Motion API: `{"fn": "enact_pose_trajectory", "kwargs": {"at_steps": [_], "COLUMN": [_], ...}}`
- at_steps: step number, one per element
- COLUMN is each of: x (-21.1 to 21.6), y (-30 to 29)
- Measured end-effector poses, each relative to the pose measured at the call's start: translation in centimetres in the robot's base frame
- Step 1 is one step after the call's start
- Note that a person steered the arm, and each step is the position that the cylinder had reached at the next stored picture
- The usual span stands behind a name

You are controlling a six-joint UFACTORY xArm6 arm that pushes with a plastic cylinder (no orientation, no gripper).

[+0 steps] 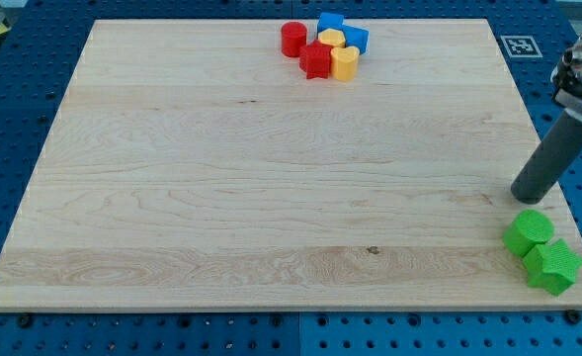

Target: Move green circle along with green star towards up

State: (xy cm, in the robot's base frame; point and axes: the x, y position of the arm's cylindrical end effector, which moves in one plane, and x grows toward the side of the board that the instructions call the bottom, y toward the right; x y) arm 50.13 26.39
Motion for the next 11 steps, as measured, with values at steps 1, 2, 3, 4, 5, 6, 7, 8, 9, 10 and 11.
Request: {"fn": "enact_pose_trajectory", "kwargs": {"at_steps": [1,2,3,4,5,6,7,8,9,10,11], "x": [1.9,2.6,8.1,11.3,11.6,11.2,10.2,5.5,1.7,4.3,8.1], "y": [8.0,8.1,8.1,7.6,6.2,1.1,-5.3,-9.4,-10.7,-14.2,-14.6]}}
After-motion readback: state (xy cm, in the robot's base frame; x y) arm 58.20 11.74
